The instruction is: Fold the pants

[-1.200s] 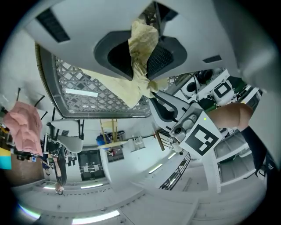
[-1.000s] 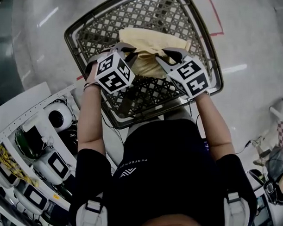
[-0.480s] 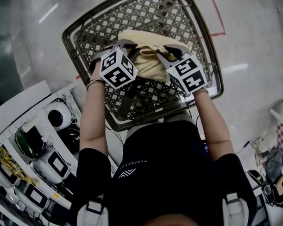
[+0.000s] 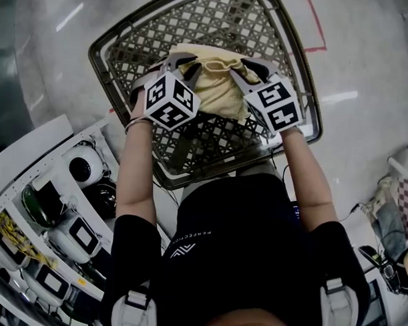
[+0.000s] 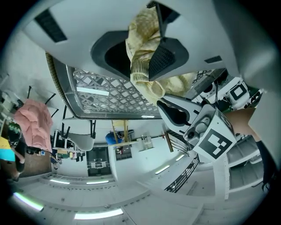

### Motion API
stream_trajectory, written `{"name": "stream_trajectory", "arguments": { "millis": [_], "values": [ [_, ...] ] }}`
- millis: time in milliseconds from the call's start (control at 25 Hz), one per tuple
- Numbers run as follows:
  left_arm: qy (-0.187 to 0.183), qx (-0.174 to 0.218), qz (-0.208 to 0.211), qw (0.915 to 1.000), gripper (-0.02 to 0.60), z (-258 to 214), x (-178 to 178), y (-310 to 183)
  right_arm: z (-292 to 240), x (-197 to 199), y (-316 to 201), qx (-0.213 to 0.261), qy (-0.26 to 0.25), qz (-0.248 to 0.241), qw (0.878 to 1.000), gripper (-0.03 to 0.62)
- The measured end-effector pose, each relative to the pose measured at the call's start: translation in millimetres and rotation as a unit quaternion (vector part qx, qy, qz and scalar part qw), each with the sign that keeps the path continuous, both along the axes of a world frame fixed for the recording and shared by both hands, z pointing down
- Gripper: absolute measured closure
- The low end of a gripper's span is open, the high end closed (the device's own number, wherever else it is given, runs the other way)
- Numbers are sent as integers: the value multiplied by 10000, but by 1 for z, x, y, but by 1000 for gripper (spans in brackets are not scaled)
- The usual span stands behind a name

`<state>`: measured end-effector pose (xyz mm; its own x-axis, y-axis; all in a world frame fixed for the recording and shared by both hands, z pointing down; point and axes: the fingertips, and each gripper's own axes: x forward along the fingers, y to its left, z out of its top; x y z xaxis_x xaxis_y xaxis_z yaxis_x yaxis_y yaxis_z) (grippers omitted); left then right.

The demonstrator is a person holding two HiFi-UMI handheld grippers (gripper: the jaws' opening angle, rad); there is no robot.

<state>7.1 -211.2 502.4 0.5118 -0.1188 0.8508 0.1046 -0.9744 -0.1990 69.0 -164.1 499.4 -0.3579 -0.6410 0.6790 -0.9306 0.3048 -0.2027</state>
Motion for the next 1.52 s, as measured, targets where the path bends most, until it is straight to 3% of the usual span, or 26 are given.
{"name": "stream_trajectory", "arguments": {
  "millis": [320, 480, 720, 1040, 1320, 1520],
  "values": [
    [239, 140, -85, 9996, 524, -16, 6, -3, -14, 18, -9, 337, 147, 364, 9987, 484],
    [230, -118, 43, 9997, 546, -18, 9, 12, -23, 10, -6, 530, 147, 201, 9983, 523],
    [116, -249, 214, 9994, 551, -8, 13, 32, -18, -2, 6, 393, 133, -77, 9991, 536],
    [24, -58, -385, 9992, 551, 8, 14, 18, -21, 0, 19, 335, 154, 58, 9993, 536],
    [435, -182, -779, 9958, 555, -14, -1, 29, -27, 1, 33, 330, 30, 325, 9989, 539],
    [841, -262, -1264, 9881, 560, -27, -16, 40, -36, -7, 45, 350, 4, 427, 9985, 543]
  ]
}}
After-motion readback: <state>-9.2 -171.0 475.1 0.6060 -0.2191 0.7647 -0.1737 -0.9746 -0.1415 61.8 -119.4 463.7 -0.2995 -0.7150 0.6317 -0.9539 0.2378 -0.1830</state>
